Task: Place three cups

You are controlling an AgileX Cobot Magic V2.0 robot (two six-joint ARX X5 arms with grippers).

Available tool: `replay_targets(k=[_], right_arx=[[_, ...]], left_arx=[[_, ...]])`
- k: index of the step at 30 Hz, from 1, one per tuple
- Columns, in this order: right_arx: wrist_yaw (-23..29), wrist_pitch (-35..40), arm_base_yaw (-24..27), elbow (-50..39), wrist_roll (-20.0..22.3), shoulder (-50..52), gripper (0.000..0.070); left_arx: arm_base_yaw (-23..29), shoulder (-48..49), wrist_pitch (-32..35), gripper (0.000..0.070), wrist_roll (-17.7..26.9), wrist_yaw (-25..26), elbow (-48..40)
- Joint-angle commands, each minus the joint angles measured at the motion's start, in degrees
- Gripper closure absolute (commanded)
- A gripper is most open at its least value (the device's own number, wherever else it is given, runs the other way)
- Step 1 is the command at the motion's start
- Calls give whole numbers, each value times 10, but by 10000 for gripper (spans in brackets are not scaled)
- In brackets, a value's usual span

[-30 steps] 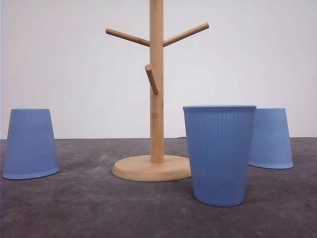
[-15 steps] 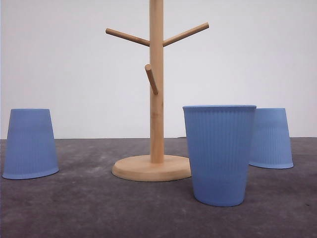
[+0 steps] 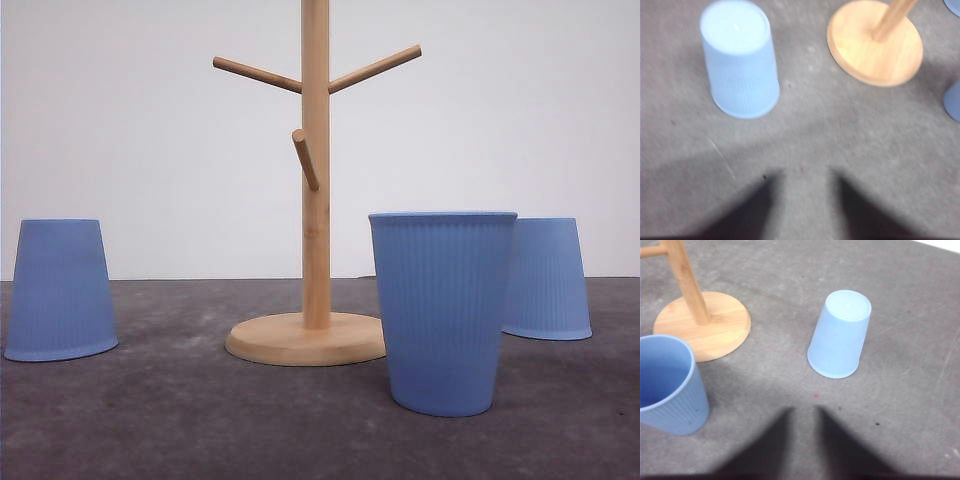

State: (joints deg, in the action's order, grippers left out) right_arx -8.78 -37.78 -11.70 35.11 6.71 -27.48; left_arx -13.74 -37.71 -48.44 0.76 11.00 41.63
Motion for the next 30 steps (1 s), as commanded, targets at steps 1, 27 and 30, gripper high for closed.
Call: replay_targets(k=[1, 27, 30], right_arx=[[2, 12, -3, 7, 9, -1, 262], [1, 32, -5, 7, -19, -1, 218], [0, 37, -5, 7, -24, -1, 218]], left_arx=[[-2, -1, 5, 141, 8, 0, 12], [-1, -349, 211, 100, -150, -67, 98], [-1, -391, 238, 100, -149, -81, 102]])
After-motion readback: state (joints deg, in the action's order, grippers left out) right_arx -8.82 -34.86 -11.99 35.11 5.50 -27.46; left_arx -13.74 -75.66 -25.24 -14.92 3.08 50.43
